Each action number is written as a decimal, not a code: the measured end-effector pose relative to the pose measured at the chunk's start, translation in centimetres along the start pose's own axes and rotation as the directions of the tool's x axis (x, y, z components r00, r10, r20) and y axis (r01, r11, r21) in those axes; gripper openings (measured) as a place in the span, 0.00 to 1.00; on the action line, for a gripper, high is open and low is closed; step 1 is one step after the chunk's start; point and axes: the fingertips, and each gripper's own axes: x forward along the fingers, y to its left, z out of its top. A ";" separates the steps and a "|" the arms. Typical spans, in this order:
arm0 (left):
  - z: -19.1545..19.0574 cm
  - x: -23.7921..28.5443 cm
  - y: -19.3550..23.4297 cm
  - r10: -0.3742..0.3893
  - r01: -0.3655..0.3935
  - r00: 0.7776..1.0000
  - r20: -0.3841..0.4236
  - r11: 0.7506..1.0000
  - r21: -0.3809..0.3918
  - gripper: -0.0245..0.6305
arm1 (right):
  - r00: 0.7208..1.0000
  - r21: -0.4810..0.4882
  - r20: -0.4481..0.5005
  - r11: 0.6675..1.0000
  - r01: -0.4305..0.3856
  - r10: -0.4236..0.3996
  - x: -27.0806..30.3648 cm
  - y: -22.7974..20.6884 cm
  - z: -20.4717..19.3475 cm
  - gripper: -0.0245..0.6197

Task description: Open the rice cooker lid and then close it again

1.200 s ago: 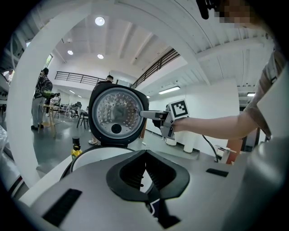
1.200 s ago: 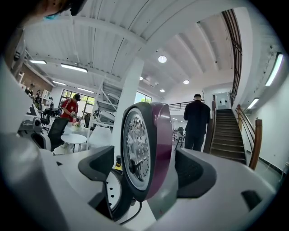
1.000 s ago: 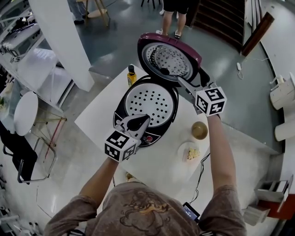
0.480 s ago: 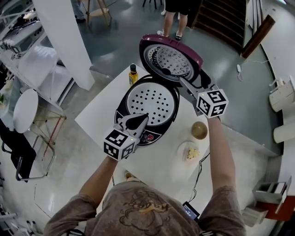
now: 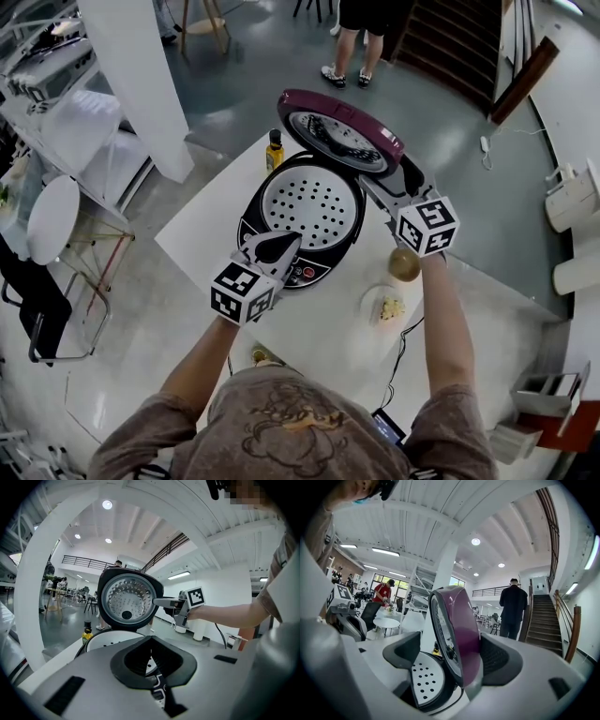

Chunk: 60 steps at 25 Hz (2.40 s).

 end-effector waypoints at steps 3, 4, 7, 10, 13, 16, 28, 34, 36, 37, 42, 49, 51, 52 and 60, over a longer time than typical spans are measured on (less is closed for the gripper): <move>-0.2 -0.4 -0.3 -0.001 0.001 1.000 0.002 1.000 -0.003 0.07 | 1.000 -0.017 -0.008 1.000 -0.016 0.016 -0.6 1.2 -0.3 0.65; -0.2 -0.5 -0.4 -0.002 0.002 1.000 0.003 1.000 -0.002 0.07 | 1.000 -0.021 -0.011 1.000 -0.021 0.020 -0.7 1.6 -0.4 0.64; -0.2 -1.1 -0.5 -0.002 0.002 1.000 0.009 1.000 -0.002 0.07 | 0.999 -0.019 -0.010 0.999 -0.032 0.032 -1.2 2.6 -0.6 0.65; -0.2 -1.6 -0.5 0.006 -0.006 1.000 0.017 1.000 -0.008 0.07 | 0.999 -0.040 -0.009 0.998 -0.040 0.040 -1.5 3.4 -0.6 0.65; -0.2 -2.1 -0.5 0.014 -0.014 1.000 0.023 1.000 -0.017 0.07 | 0.998 -0.065 -0.019 0.996 -0.053 0.052 -1.9 4.2 -0.5 0.65; -0.2 -2.6 -0.6 0.018 -0.018 0.999 0.028 1.000 -0.023 0.07 | 0.997 -0.083 -0.032 0.994 -0.067 0.065 -2.2 5.1 -0.6 0.64; -0.5 -3.8 -1.1 0.030 -0.029 0.999 0.033 0.999 -0.032 0.07 | 0.984 -0.038 -0.034 0.984 -0.176 0.175 -4.2 9.1 -1.5 0.65; -0.8 -4.3 -1.6 0.030 -0.028 0.999 0.029 0.999 -0.035 0.07 | 0.981 -0.007 -0.034 0.982 -0.191 0.191 -4.8 10.5 -1.9 0.66; -0.9 -4.4 -1.7 0.029 -0.028 0.999 0.029 0.999 -0.037 0.07 | 0.980 0.015 -0.032 0.980 -0.197 0.197 -4.9 10.7 -2.1 0.65; -0.9 -4.4 -1.7 0.028 -0.027 0.999 0.028 0.999 -0.040 0.07 | 0.979 0.029 -0.030 0.979 -0.201 0.202 -5.0 10.8 -2.3 0.65; -1.1 -4.6 -2.2 0.019 -0.018 0.999 0.025 0.998 -0.055 0.07 | 0.975 0.100 -0.023 0.971 -0.216 0.220 -5.5 11.6 -2.8 0.63; -1.5 -4.7 -2.6 0.003 -0.001 1.000 0.020 0.997 -0.076 0.07 | 0.975 0.162 -0.032 0.964 -0.212 0.219 -5.9 12.2 -3.9 0.55; -1.7 -4.6 -2.5 0.003 -0.002 1.000 0.014 0.997 -0.078 0.07 | 0.971 0.186 -0.037 0.956 -0.226 0.237 -5.9 12.5 -4.1 0.57; -1.7 -4.6 -2.5 0.003 -0.002 1.000 0.011 0.997 -0.080 0.07 | 0.968 0.199 -0.041 0.952 -0.234 0.247 -5.9 12.6 -4.2 0.58; -2.2 -4.3 -2.8 -0.005 0.004 1.000 -0.003 0.997 -0.082 0.07 | 0.953 0.304 -0.073 0.917 -0.259 0.294 -6.2 14.0 -6.1 0.60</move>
